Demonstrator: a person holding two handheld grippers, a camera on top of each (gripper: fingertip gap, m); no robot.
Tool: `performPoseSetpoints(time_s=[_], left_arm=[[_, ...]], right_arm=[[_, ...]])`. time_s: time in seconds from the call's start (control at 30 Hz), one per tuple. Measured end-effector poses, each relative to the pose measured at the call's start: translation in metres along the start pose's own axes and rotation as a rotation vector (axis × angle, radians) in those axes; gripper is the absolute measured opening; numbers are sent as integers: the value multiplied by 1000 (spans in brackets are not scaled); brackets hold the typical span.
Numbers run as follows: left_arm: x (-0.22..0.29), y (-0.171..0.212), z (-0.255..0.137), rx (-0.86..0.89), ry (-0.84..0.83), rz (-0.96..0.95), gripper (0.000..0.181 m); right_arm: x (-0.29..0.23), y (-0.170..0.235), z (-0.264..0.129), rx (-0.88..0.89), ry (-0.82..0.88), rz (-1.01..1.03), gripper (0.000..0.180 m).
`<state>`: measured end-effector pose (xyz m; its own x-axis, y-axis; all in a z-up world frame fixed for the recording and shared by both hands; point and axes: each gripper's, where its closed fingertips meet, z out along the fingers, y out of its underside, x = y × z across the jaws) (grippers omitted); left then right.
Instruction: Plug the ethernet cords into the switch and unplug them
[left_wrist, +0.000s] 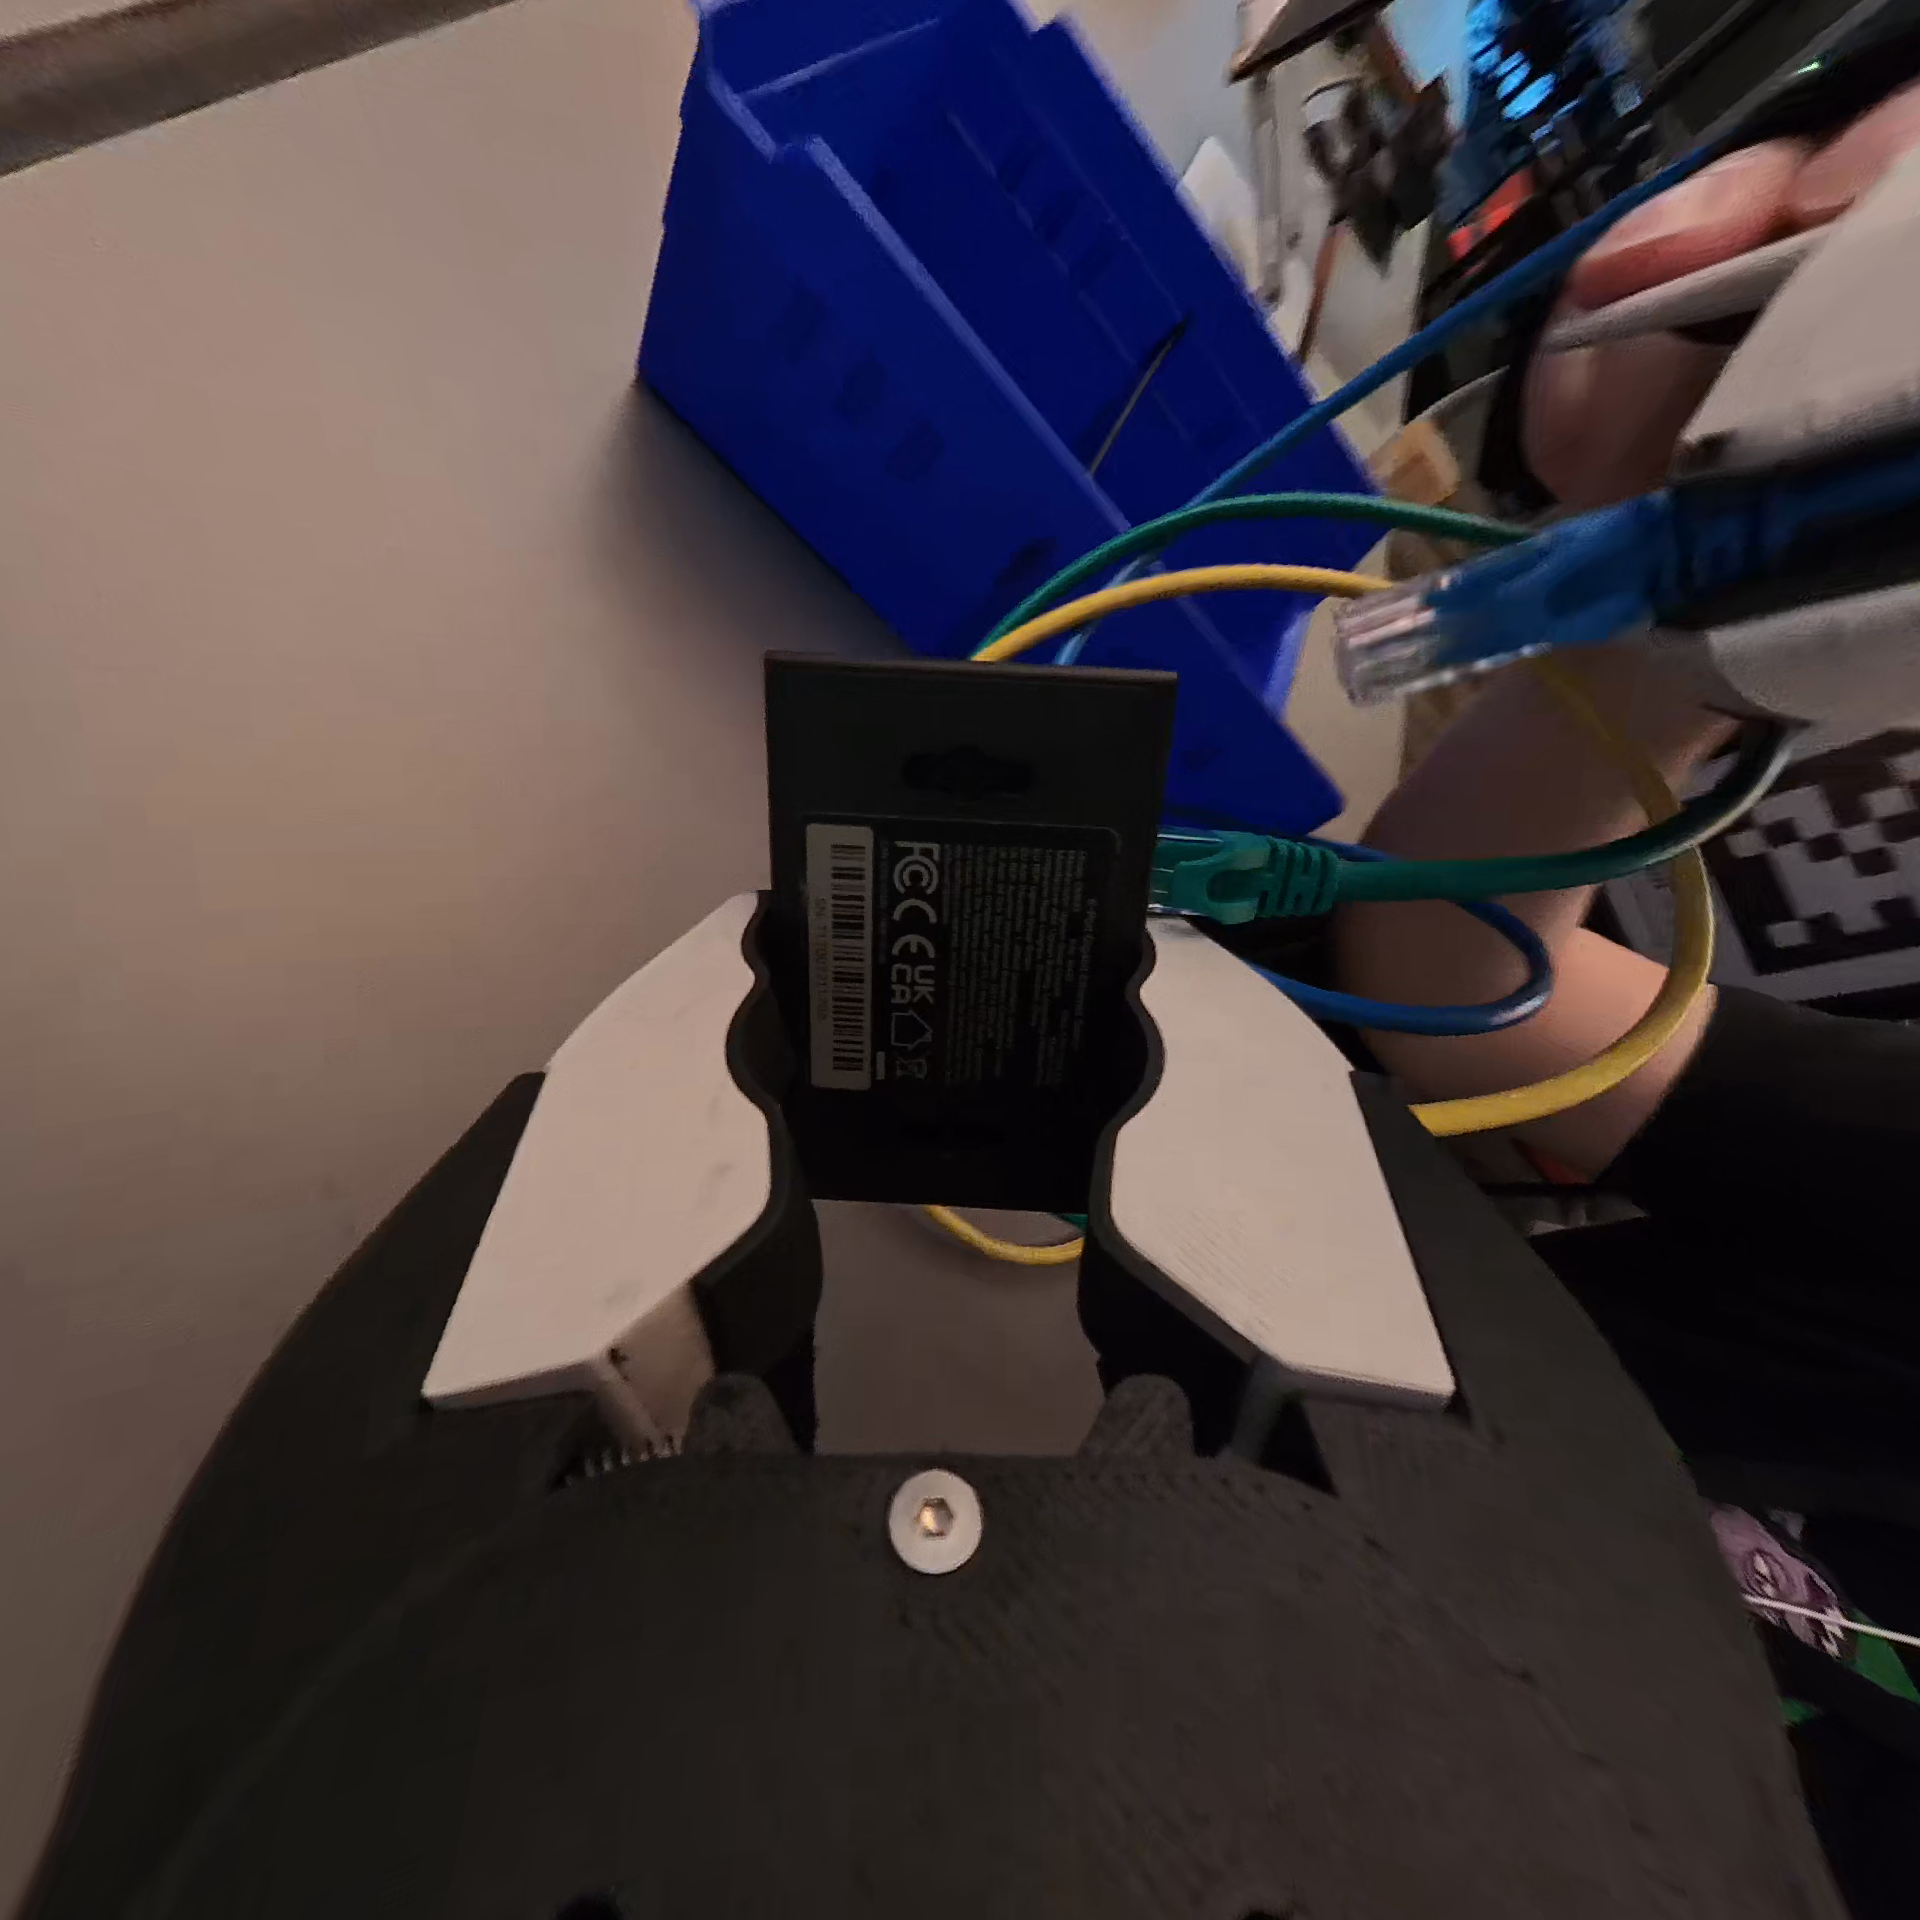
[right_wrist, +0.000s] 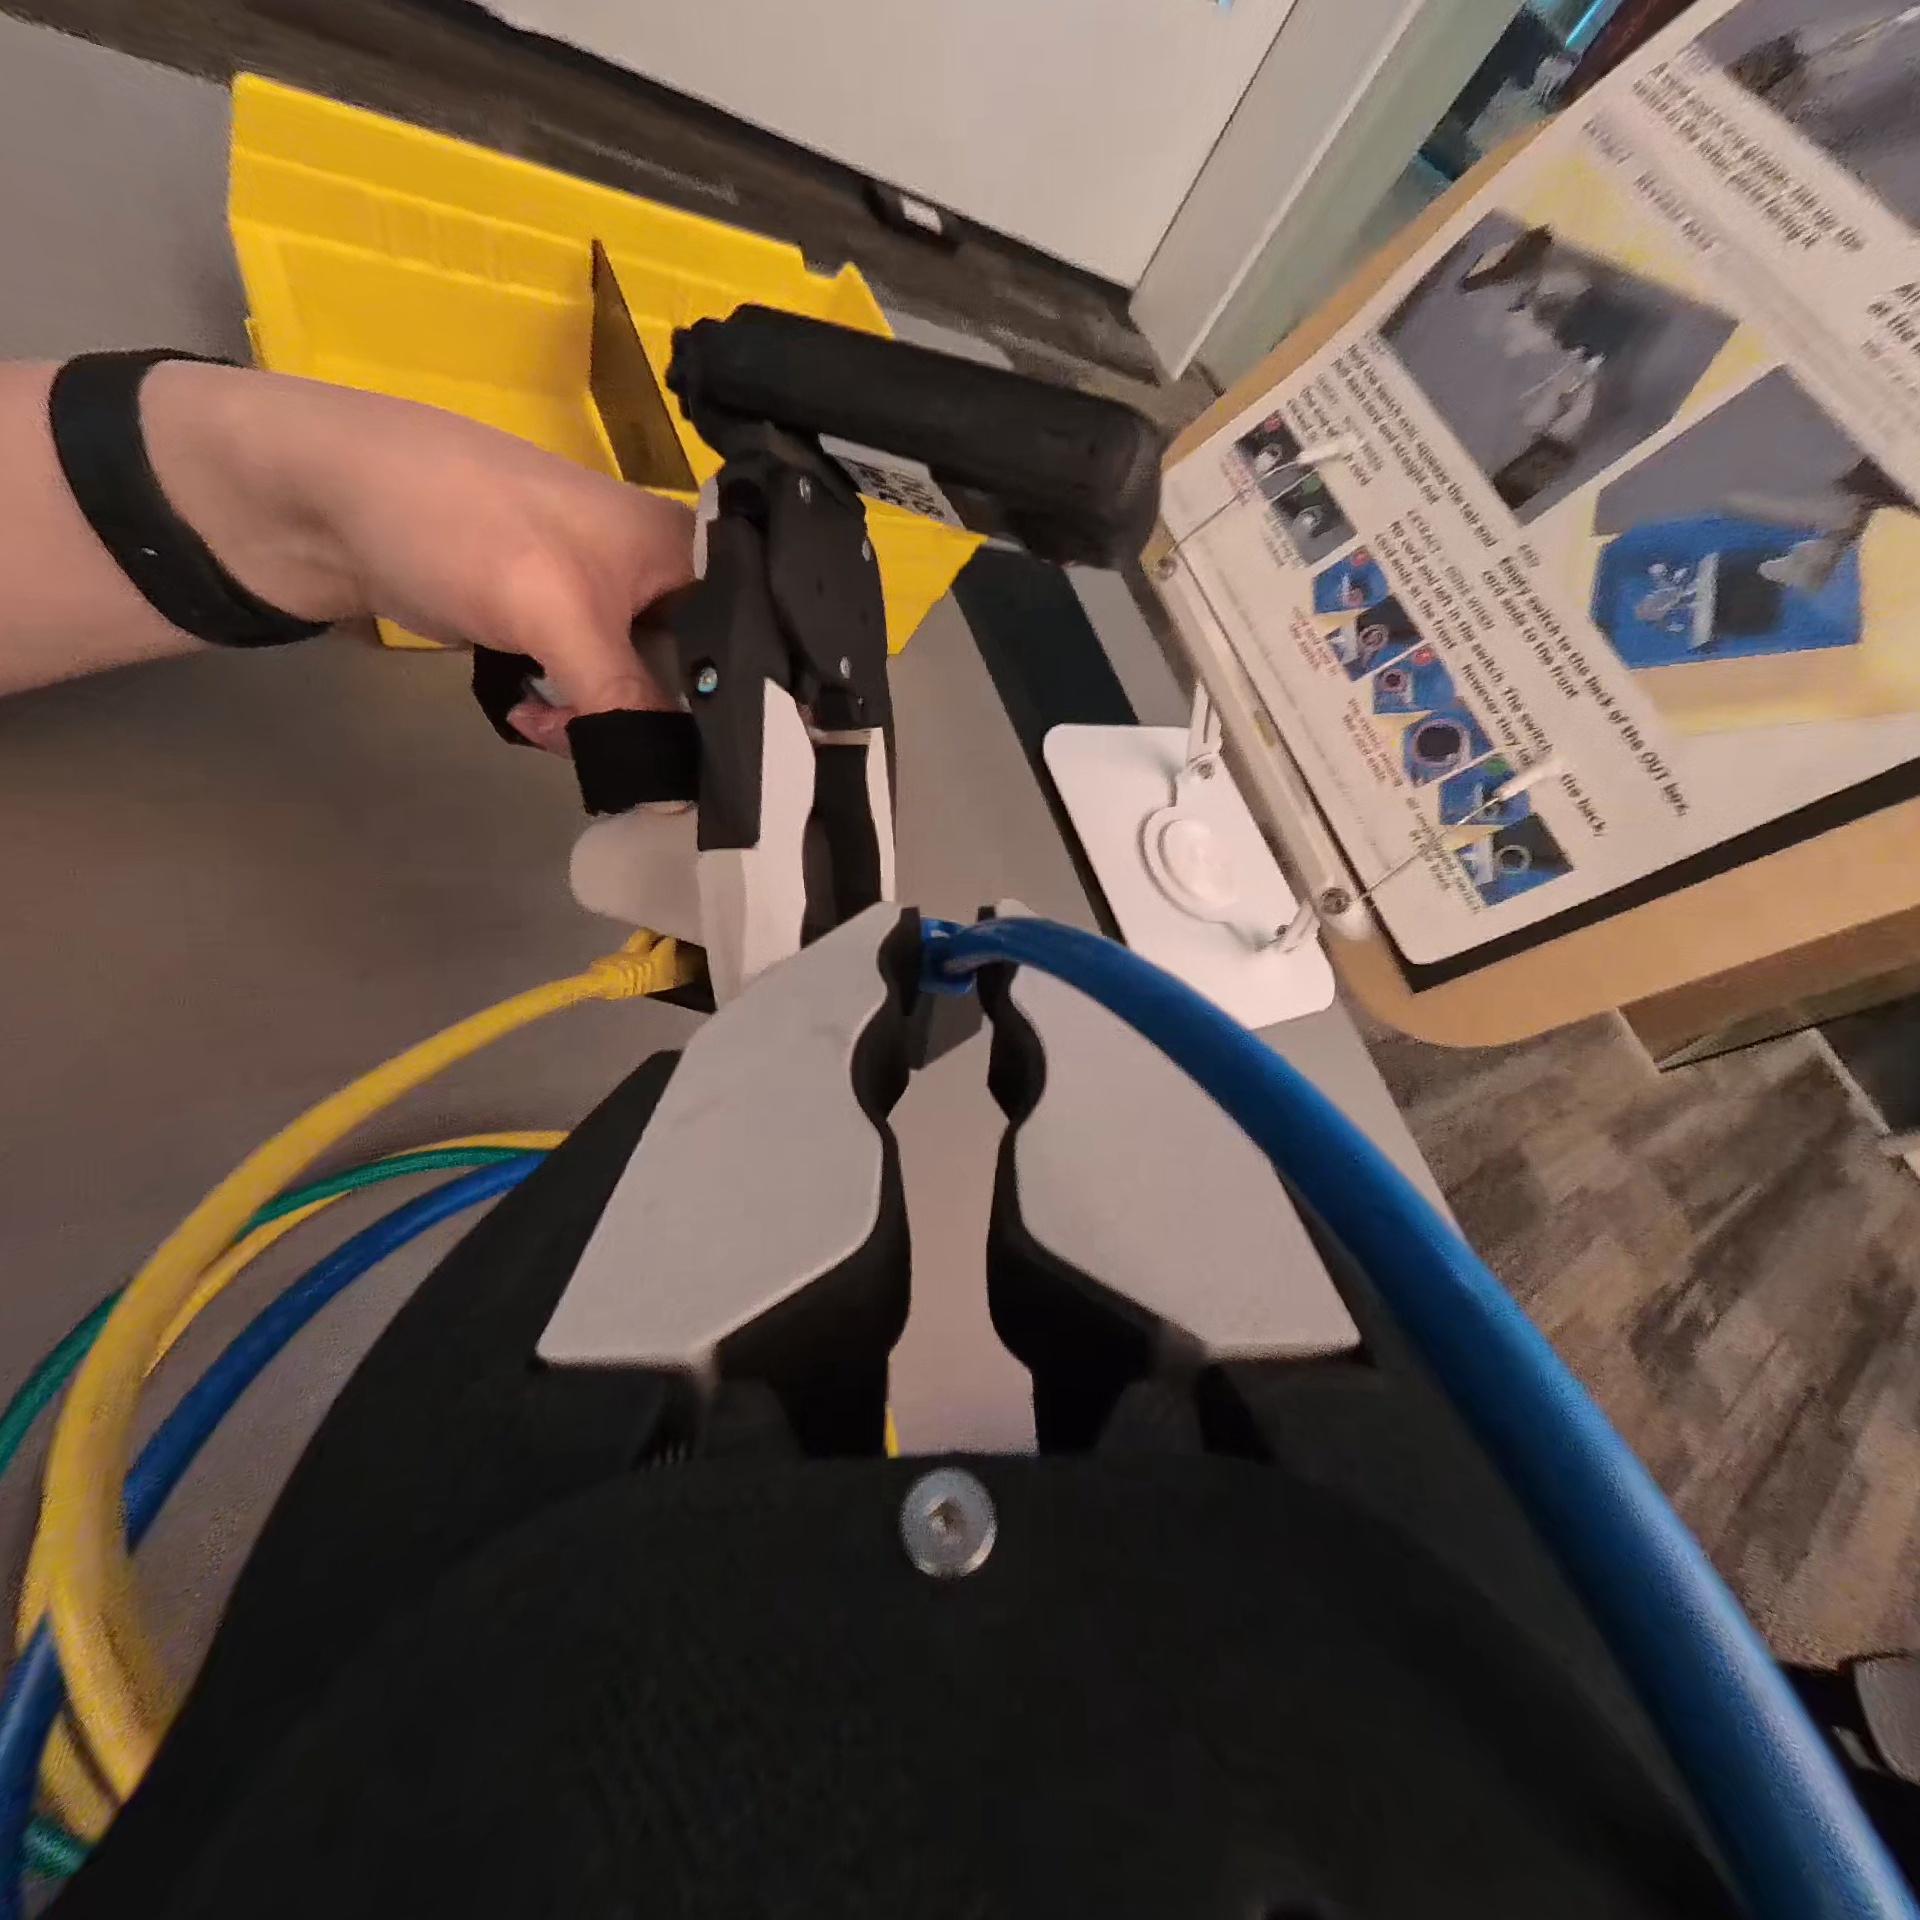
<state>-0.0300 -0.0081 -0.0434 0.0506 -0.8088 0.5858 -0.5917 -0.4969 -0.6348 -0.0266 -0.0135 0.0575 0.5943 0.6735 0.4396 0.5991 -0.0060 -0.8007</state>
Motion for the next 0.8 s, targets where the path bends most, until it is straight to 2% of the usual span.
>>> performPoseSetpoints(time_s=[0.1,0.2,0.27,0.43,0.57,0.8], left_arm=[[6,-5,-6,32,31,42,60],[15,-12,-14,66,42,107,60],[21,-17,-19,100,50,127,60],[32,-32,-33,199,68,135,60],[38,-38,-41,244,65,137,60],[48,-43,-43,266,29,135,60]], right_arm=[[-6,-11,-11,115,-36,-87,11],[-5,-19,-22,180,-70,-9,11],[-5,-26,-26,236,-63,-25,11],[-1,-37,-21,226,119,-244,15],[-8,-51,-26,302,135,-292,15],[-10,-51,-18,281,177,-369,16]])
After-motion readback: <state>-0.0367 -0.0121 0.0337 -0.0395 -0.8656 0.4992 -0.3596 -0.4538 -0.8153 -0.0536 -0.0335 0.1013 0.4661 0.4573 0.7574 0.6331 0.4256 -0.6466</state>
